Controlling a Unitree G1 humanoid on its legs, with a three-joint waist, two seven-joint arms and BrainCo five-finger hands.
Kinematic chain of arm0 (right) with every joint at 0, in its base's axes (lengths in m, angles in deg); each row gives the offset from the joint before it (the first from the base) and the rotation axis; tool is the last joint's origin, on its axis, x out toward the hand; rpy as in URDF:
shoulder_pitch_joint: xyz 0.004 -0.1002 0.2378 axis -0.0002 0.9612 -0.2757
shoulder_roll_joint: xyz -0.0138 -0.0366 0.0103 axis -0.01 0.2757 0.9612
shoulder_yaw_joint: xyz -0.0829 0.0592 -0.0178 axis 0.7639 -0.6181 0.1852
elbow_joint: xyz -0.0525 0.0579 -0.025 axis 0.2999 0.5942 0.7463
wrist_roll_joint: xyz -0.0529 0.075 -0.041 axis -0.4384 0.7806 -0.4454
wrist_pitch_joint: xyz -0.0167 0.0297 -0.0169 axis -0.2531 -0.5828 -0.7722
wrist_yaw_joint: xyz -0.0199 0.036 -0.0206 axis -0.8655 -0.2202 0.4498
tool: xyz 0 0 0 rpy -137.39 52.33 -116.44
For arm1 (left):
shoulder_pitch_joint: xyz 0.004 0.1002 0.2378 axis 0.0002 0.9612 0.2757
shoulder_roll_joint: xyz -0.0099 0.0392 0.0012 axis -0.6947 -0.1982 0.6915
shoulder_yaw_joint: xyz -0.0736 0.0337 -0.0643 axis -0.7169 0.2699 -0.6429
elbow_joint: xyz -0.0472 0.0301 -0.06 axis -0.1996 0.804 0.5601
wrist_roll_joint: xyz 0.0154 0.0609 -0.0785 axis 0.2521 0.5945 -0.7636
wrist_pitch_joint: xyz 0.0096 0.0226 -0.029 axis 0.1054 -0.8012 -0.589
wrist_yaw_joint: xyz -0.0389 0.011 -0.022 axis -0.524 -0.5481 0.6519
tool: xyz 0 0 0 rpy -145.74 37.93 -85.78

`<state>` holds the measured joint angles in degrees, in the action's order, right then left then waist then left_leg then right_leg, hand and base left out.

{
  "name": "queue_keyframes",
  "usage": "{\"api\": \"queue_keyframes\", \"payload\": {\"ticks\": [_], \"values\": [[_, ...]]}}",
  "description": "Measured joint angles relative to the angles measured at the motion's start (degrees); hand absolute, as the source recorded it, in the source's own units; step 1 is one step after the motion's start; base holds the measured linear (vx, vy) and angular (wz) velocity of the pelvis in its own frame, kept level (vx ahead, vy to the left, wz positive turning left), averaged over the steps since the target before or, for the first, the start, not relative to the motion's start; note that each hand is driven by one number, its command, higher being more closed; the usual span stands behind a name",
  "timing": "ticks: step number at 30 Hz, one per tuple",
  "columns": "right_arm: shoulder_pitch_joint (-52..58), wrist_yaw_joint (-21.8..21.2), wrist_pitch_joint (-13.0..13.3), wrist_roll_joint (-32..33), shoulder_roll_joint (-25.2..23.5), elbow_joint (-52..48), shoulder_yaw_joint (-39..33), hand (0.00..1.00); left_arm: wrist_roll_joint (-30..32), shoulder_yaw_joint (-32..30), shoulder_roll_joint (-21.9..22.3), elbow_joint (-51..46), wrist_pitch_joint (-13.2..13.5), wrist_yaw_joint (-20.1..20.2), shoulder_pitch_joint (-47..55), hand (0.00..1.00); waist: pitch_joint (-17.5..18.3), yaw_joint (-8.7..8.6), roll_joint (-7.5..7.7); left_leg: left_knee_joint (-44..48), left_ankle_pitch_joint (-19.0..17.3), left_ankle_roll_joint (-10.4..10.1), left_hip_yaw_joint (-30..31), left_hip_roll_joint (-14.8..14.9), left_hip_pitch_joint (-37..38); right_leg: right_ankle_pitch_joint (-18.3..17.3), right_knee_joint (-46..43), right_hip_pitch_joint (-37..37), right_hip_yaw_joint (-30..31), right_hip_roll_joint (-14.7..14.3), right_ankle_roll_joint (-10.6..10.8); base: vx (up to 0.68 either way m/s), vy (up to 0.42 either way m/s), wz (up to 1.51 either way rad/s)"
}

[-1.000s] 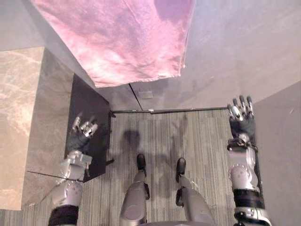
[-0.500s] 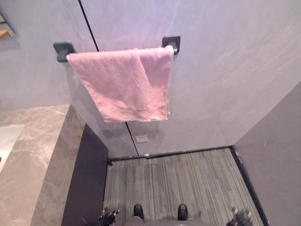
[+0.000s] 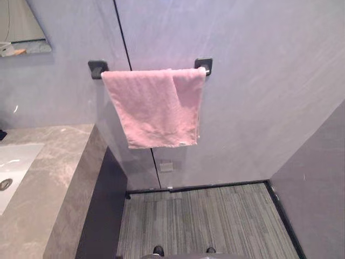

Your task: Organize washtable

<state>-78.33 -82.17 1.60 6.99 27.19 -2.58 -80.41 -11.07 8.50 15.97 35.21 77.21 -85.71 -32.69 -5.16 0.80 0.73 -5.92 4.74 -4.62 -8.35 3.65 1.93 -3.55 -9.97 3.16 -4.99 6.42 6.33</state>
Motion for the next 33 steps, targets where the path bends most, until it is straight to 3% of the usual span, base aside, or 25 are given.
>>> {"api": "queue_keyframes", "payload": {"ticks": [1, 2, 3, 4, 5, 7, 9, 12, 14, 17, 19, 21, 24, 25, 27, 28, 29, 30, 31, 32, 33], "values": [[-0.8, 0.6, 0.1, 0.0, 0.0, 0.0, 0.2, 0.0, 0.0, 0.1, -0.2, -0.4, 0.0, -0.1, -0.3, 0.0, -0.3, 0.01, 0.41, 0.0, 0.2, 0.2, 2.9, -0.9, -1.0, -2.0, -2.6, 0.4, -1.4, 0.8, 0.5, 0.0, 0.0, 1.05], [-0.8, 0.9, 0.2, 0.0, 0.2, 0.0, 0.7, 0.0, -0.2, 0.1, -0.3, -0.4, -0.1, -0.1, -0.5, 0.0, -0.4, 0.02, -0.24, 0.0, 0.4, 0.6, 4.4, -1.1, -1.5, -2.9, -3.6, 0.2, -1.7, 0.8, 0.9, 0.03, -0.018, 1.71], [-1.0, 1.1, 0.3, -0.1, 0.2, 0.1, 2.2, 0.0, -1.3, 0.1, -0.8, -0.7, -0.1, -0.1, -1.0, 0.0, -1.3, 0.08, 1.83, 0.0, 0.8, 0.7, 7.4, -2.1, -2.0, -3.9, -4.5, -0.5, -1.8, 1.2, 0.6, 0.03, -0.016, 1.44], [-1.3, 1.2, 0.3, -0.7, 0.1, 0.1, 3.0, 0.0, -2.5, 0.1, -0.8, -0.8, -0.1, -0.1, -0.9, 0.0, -1.6, 0.58, 0.68, 0.0, 0.9, 0.6, 8.5, -2.3, -2.3, -4.2, -3.6, -1.4, -3.1, 1.4, 0.4, 0.03, -0.01, 1.27], [-1.7, 1.1, 0.3, -1.4, 0.6, 0.1, 3.9, 0.0, -3.2, 0.1, -0.7, -0.9, -0.1, -0.1, -0.9, 0.0, -1.6, 1.14, 1.07, 0.1, 0.9, 0.6, 8.8, -2.1, -2.5, -4.2, -2.6, -2.0, -3.3, 1.1, 0.4, 0.02, -0.001, 0.63], [-3.3, 1.1, 0.4, -3.0, 1.5, 0.1, 6.8, 0.0, -5.0, 0.4, -0.3, -0.9, -0.2, -0.1, -0.4, 0.0, -1.5, 2.2, -0.35, 0.1, 0.8, 0.6, 9.7, -1.4, -3.8, -3.7, 2.2, -4.0, -2.6, -1.0, -0.2, 0.04, -0.011, 0.5], [-6.0, 1.2, 0.6, -5.9, 3.1, 0.3, 10.1, 0.0, -8.2, 2.3, -0.6, -0.9, 0.0, -0.1, -0.7, 0.0, -2.4, 3.5, -0.7, 0.5, 1.8, -0.9, 9.3, -0.3, -5.9, -1.2, 7.4, -4.9, -1.7, -2.9, -1.7, 0.05, -0.007, 0.41], [-9.2, 1.2, 1.5, -7.6, 2.7, 1.1, 12.1, 0.0, -11.6, 3.9, -0.5, -0.7, 0.0, -0.1, -1.2, 0.0, -5.1, 3.34, -1.8, 7.9, 1.9, -1.0, 8.1, 0.7, -8.8, -0.1, 7.6, -6.8, -0.7, -4.6, -3.0, 0.02, -0.026, 0.29], [-9.9, 1.3, 1.6, -9.0, 3.4, 1.1, 12.3, 0.0, -12.7, 4.2, 0.6, -0.7, 0.0, 0.0, -1.2, 0.0, -6.1, 3.34, -3.72, 12.1, -0.3, 0.5, 8.1, 1.0, -9.9, -0.7, 5.6, -8.0, -1.2, -5.1, -3.5, -0.06, -0.052, 0.24], [-11.1, 1.3, 1.4, -9.2, 3.7, 1.7, 10.9, 0.0, -14.2, 4.1, 1.4, -0.7, 0.0, 0.1, -1.2, 0.0, -6.2, 3.04, -4.5, 9.9, -0.6, 0.4, 8.0, 1.3, -9.7, -1.4, 2.8, -6.9, -4.0, -5.5, -4.4, -0.04, -0.059, 0.4], [-10.9, 1.2, 1.5, -9.1, 3.0, 2.3, 9.2, 0.0, -14.2, 3.4, 0.8, -0.8, 0.0, 0.1, -1.8, 0.0, -6.5, 2.75, -2.59, 11.4, -1.8, 1.1, 5.9, 1.3, -11.1, -1.3, 2.4, -5.7, -7.7, -3.2, -5.7, -0.04, -0.007, 0.87], [-10.1, 1.0, 1.1, -9.1, 3.0, 2.5, 6.3, 0.0, -14.2, 1.9, 0.2, -0.6, -0.1, 0.1, -2.5, 0.0, -7.1, 2.91, -1.3, 30.2, -5.4, 3.9, 0.2, 3.0, -15.2, -1.8, 0.0, -5.6, -13.0, -0.7, -6.6, -0.03, -0.038, 1.04], [-6.8, 0.7, 1.2, -9.0, 3.3, 2.1, 5.9, 0.0, -14.0, 0.8, 0.5, -0.3, -0.1, 0.1, -2.2, 0.0, -7.1, 1.86, -1.37, 38.7, -10.7, 3.7, -5.0, 8.4, -12.5, -1.8, -1.1, -7.2, -18.5, 0.1, -6.6, -0.02, 0.045, 1.08], [-5.2, 0.7, 1.5, -7.3, 2.6, 2.0, 4.5, 0.0, -14.1, -0.4, 0.1, -0.3, 0.0, -0.1, -2.2, 0.0, -7.0, 0.76, -1.14, 39.9, -12.3, 3.6, -6.9, 11.7, -11.1, -2.4, -2.8, -7.2, -22.2, 1.4, -5.9, -0.04, 0.15, 1.16], [-3.5, 0.5, 1.6, -5.5, 2.2, 1.0, 2.7, 0.0, -14.1, -1.2, -0.3, -0.3, -0.1, -0.1, -2.3, 0.0, -6.8, -0.3, -1.59, 39.3, -13.4, 2.9, -9.0, 14.0, -11.2, -3.6, -4.8, -7.0, -25.5, 3.0, -4.2, -0.05, 0.201, 1.46], [-2.5, 0.2, 1.6, -4.1, 1.7, 1.3, 0.2, 0.0, -14.2, -1.1, -0.3, -1.0, 0.1, 0.0, -2.5, 0.0, -6.6, -0.45, -2.18, 33.3, -14.8, 2.5, -8.1, 9.6, -10.8, -7.0, -6.6, -6.3, -25.4, 3.6, -2.3, -0.07, 0.216, 1.68], [-2.0, -0.1, 1.6, -3.9, 1.2, 1.9, 0.3, 0.0, -14.2, -1.1, -0.8, -1.0, 0.3, 0.0, -2.9, 0.0, -5.9, -0.83, -0.95, 28.2, -15.2, 2.1, -5.1, 7.1, -10.2, -8.3, -6.3, -5.8, -23.7, 3.2, -1.9, -0.06, 0.175, 2.41], [-1.6, -0.5, 1.5, -3.9, -1.0, 4.0, -0.8, 0.0, -14.2, -2.4, -2.6, -0.4, 0.5, -0.2, -4.7, 0.0, -5.1, -2.42, 3.15, 24.3, -14.8, 2.8, -7.4, 5.4, -9.3, -6.8, -1.7, -7.1, -22.1, 4.0, -3.6, -0.04, 0.038, 2.37], [-0.4, -0.2, 1.6, -3.7, -1.9, 4.5, -2.0, 0.0, -14.3, -3.5, -2.6, -0.6, 0.8, -0.3, -4.5, 0.0, -4.2, -2.41, 2.34, 27.0, -15.9, 4.1, -12.3, 9.7, -10.0, -4.4, -0.5, -8.2, -25.8, 4.5, -1.4, 0.0, 0.045, 2.21], [-0.1, -0.2, 1.5, -3.7, -1.3, 4.4, -2.8, 0.0, -14.3, -3.7, -2.3, -0.6, 1.0, -0.6, -4.3, 0.0, -3.7, -2.43, 1.71, 26.8, -13.3, 1.0, -15.0, 11.7, -10.0, -4.4, -1.1, -8.9, -27.5, 4.6, -1.1, 0.05, 0.156, 1.64], [0.0, -0.3, 1.4, -3.8, -1.0, 4.8, -3.5, 0.0, -14.3, -4.8, -2.3, -0.6, 0.9, -1.1, -4.0, 0.0, -3.7, -2.77, 2.11, 24.2, -11.1, 2.0, -14.9, 8.8, -9.7, -4.1, -2.0, -9.4, -30.0, 7.1, -0.7, 0.07, 0.222, 0.97]]}}
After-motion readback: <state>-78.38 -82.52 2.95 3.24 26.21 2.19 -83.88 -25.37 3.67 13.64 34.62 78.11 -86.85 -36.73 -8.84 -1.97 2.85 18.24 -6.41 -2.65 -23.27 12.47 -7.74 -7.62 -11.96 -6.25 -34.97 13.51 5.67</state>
